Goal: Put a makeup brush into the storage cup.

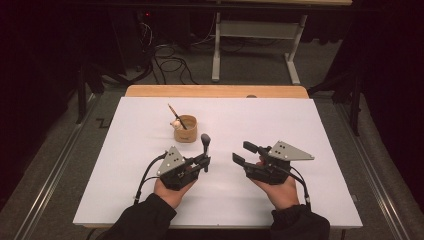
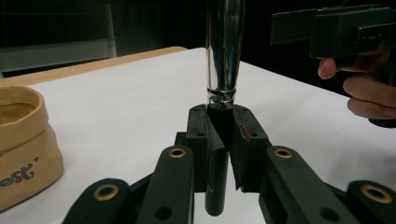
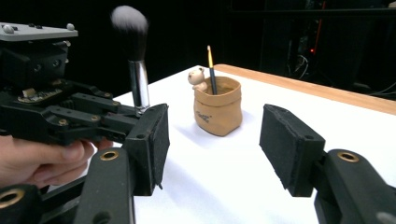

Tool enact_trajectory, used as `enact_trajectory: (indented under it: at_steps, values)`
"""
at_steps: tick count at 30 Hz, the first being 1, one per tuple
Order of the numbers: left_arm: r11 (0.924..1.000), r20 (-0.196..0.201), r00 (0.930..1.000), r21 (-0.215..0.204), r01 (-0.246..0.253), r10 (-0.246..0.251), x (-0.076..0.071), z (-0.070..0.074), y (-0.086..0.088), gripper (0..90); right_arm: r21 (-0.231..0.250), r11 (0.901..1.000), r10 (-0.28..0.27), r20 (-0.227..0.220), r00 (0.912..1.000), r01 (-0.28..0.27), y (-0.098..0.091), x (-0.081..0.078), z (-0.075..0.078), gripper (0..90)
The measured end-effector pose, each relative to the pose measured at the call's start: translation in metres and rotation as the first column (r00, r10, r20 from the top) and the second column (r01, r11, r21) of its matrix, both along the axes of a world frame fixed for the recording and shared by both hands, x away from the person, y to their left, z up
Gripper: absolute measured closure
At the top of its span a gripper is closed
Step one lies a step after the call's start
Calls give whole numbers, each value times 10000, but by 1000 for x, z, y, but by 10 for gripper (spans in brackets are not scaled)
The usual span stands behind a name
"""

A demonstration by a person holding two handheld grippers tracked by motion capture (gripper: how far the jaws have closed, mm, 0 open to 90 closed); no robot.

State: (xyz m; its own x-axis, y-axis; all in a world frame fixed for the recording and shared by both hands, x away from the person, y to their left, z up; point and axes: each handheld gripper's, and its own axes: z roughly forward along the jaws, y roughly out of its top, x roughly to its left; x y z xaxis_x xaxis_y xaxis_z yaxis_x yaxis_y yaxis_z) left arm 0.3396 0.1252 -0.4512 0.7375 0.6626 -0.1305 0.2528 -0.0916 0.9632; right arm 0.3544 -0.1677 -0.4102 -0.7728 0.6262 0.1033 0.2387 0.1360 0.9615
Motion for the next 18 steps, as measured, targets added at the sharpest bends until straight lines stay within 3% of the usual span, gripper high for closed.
enact_trajectory:
  at_steps: [14, 18]
  values:
    - [9991, -15, 9993, -169, -378, 378, 6, 3, 14, 789, -273, 9988, -409, 59, 9991, 410, -12, 0, -4, 288]
    - [9984, 16, 9988, -268, -490, 490, 7, 5, 19, 789, -286, 9972, -686, 111, 9976, 689, -18, 0, -6, 197]
